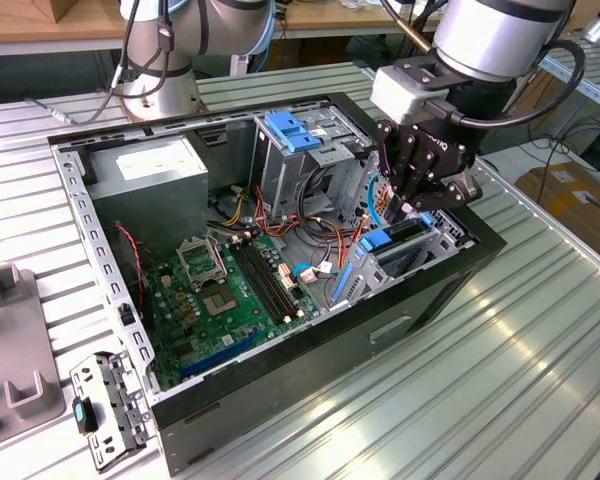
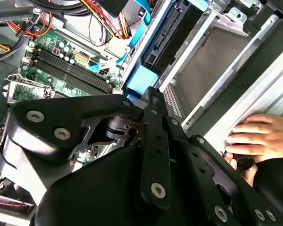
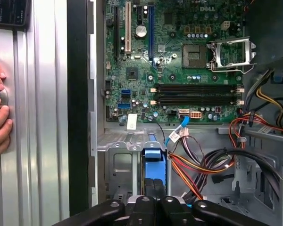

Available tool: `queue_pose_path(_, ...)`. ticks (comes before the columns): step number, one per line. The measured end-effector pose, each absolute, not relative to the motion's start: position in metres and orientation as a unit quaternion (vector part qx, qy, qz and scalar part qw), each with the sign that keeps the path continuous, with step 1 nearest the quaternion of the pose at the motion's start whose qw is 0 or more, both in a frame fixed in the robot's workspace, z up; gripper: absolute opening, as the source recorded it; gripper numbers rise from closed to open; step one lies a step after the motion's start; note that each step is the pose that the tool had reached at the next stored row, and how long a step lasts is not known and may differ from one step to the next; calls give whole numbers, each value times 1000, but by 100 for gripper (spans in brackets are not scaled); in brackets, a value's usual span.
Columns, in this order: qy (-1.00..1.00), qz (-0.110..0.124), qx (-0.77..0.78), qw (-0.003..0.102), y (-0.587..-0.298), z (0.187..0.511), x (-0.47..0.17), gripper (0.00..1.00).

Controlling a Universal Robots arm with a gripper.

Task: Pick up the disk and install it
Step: 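Insert the disk into the insertion slot, then insert the first disk wire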

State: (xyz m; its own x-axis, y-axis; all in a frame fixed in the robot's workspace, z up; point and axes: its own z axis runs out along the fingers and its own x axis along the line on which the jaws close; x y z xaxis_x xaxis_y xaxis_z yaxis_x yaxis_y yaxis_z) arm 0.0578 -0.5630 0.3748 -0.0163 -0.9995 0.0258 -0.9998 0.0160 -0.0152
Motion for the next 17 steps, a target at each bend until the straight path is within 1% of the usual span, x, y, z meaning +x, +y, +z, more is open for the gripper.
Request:
queue_pose_path(1,-713,14,701,4,-563,371,58,11)
queue_pose_path(5,-713,14,701,4,-563,363,58,11)
queue_pose_path(17,-713,14,701,4,-563,360,58,11)
